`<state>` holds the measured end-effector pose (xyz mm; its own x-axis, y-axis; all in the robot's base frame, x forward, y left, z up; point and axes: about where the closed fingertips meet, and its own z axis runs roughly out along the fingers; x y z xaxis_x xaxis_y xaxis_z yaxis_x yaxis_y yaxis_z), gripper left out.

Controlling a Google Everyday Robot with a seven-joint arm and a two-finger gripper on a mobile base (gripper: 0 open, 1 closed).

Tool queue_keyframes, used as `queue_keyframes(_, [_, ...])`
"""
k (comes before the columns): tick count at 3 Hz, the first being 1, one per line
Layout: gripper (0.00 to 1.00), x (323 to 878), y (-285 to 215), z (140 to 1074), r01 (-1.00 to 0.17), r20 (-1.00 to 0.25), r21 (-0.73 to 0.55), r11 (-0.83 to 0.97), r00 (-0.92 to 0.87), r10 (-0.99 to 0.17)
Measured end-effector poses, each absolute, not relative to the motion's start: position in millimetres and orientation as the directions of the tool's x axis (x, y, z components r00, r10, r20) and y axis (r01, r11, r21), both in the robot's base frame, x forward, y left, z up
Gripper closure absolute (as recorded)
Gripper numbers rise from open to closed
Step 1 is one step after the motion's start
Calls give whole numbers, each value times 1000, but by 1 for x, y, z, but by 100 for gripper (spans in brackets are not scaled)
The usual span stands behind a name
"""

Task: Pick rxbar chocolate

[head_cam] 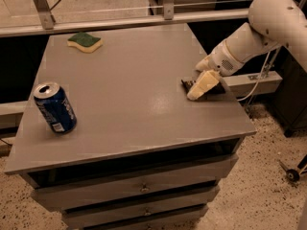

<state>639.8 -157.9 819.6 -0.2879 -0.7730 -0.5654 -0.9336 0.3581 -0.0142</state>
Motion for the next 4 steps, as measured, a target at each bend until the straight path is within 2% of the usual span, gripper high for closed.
queue_keyframes(2, [100, 640, -158, 835, -934, -566, -14, 358, -288, -773])
queue_keyframes(3, [100, 640, -158, 835, -934, -566, -14, 358, -288, -773])
queue_keyframes(4, [100, 636, -144, 866, -945, -656, -43, 323, -217, -723])
